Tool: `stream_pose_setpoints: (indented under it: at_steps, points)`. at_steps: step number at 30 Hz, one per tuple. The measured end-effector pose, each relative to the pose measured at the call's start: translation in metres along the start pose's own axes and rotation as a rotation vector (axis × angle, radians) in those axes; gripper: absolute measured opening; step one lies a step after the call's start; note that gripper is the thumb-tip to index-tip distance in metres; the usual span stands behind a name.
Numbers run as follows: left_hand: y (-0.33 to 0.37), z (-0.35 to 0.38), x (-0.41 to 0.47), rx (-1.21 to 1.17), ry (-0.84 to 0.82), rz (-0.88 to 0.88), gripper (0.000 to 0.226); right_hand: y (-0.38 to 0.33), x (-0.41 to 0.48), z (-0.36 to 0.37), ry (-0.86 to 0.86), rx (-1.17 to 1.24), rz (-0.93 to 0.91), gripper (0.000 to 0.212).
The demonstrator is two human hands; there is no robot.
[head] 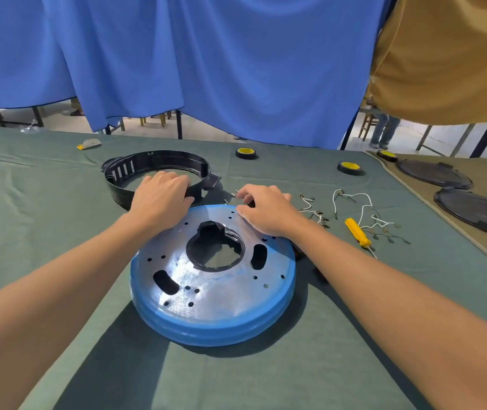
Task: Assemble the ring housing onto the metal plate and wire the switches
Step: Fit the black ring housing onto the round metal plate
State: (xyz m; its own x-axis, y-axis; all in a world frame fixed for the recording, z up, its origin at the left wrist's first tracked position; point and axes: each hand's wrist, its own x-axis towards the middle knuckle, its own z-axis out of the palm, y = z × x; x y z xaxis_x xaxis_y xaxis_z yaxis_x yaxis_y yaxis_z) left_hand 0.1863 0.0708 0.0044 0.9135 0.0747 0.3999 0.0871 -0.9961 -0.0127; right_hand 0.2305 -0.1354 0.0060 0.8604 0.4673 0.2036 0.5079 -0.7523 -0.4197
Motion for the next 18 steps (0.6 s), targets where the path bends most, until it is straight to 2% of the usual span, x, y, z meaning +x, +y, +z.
stream_pose_setpoints:
  at_steps: [5, 10, 13, 18]
  points:
    - [-0.006, 0.009, 0.013, 0.02, -0.017, -0.035, 0.028, -0.005, 0.013, -0.001, -0.001, 0.01, 0.011, 0.029]
    - [-0.008, 0.012, 0.021, -0.094, -0.155, -0.15, 0.016, -0.005, 0.021, 0.001, -0.016, 0.012, 0.016, 0.029]
    - [-0.006, 0.009, 0.024, -0.027, -0.126, -0.125, 0.015, -0.006, 0.022, 0.004, -0.02, 0.019, 0.009, 0.03]
    - [0.006, -0.005, 0.028, -0.048, -0.036, -0.057, 0.014, -0.004, 0.02, -0.003, -0.003, 0.085, -0.013, 0.029]
